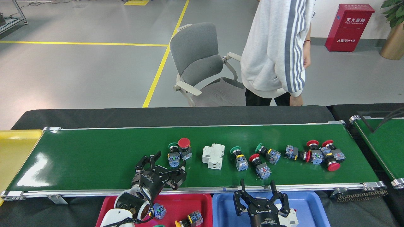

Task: Pick switch part from conveyor to tray

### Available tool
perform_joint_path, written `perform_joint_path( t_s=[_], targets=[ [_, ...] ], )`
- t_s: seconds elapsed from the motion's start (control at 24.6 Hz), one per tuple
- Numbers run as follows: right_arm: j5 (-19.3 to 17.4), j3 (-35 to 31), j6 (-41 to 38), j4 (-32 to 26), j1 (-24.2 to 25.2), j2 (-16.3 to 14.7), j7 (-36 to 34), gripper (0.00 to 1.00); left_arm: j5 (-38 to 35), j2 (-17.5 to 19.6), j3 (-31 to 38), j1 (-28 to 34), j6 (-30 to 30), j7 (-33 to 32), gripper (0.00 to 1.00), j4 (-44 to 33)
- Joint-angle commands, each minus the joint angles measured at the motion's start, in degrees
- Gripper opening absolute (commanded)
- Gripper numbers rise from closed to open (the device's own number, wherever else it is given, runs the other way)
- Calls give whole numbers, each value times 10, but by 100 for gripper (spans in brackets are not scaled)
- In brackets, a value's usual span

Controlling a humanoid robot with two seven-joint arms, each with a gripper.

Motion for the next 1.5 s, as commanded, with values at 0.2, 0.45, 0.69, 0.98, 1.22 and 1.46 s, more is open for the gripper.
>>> perform_joint_path(
  t_s=[0.2,0.45,0.69,0.98,1.22,1.46],
  targets=[
    [-1,2,-3,78,-82,28,4,95,-1,8,-6,-59,32,71,33,80],
    [0,10,-17,115,-115,28,24,26,8,18,-2,-47,25,73,6,78],
    [3,11,-62,107,-111,23,22,3,67,58,92,47,-92,68,6,-62],
    [4,47,-218,-8,-45,3,23,2,119,99,170,214,-294,73,7,-237],
    [11,149,-300,-59,-14,-29,20,49,71,88,142,277,-294,73,18,-277],
    [20,184,-303,-59,-1,-30,19,98,76,56,168,280,-294,87,100,-275]
  ],
)
